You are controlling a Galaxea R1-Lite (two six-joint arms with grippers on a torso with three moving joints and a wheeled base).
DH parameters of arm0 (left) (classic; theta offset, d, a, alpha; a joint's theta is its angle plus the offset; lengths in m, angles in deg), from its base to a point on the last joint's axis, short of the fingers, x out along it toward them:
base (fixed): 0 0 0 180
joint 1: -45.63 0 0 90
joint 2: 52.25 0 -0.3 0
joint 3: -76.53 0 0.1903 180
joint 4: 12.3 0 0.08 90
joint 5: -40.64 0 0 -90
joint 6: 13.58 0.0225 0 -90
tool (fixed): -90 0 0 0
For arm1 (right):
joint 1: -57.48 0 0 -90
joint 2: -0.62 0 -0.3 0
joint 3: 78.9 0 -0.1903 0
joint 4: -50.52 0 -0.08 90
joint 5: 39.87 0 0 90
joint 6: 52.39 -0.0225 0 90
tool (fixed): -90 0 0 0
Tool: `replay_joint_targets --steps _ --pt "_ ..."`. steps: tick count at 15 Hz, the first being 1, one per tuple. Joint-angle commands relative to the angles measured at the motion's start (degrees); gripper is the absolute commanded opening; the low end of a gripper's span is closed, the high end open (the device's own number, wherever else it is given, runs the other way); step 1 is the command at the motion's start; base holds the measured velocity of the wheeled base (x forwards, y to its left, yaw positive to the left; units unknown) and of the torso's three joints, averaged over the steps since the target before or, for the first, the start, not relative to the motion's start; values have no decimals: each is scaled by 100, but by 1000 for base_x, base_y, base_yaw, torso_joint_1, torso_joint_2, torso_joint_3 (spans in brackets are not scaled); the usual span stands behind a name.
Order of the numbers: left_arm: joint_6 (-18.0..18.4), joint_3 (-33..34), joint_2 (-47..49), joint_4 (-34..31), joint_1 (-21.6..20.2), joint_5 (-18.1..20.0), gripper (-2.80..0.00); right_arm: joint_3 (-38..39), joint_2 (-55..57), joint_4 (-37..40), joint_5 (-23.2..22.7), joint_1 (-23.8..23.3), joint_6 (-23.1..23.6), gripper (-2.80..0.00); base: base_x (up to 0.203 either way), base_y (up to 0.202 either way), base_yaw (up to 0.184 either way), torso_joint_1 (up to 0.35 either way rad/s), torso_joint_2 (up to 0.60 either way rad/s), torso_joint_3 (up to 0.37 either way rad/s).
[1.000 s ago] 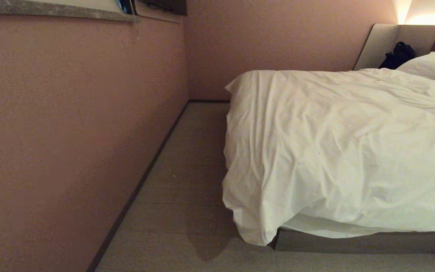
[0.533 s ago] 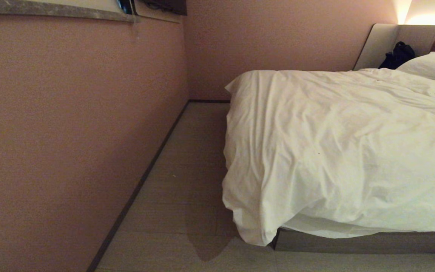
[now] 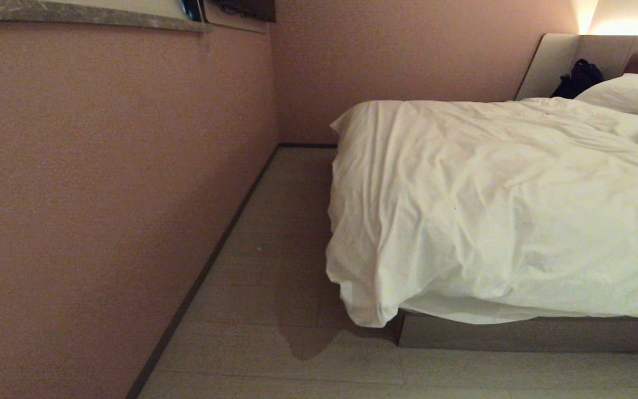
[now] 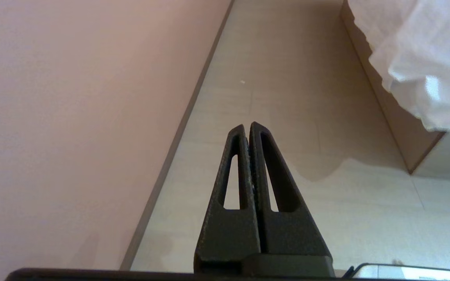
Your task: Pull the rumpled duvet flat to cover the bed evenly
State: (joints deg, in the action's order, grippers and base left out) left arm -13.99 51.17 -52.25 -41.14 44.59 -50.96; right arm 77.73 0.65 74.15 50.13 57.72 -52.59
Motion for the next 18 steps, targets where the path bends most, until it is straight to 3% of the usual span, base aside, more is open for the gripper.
replay_joint_targets --steps 1,4,18 --pt "-3 -2 9 -6 -2 1 -280 0 -2 0 0 -6 2 -280 -191 0 0 7 3 6" --pt "-3 -2 9 -6 -2 -7 -280 0 -2 0 0 2 2 -280 -137 0 -1 0 1 1" --pt "-3 -2 9 -6 -2 -16 -280 0 -2 0 0 2 2 -280 0 0 0 0 0 0"
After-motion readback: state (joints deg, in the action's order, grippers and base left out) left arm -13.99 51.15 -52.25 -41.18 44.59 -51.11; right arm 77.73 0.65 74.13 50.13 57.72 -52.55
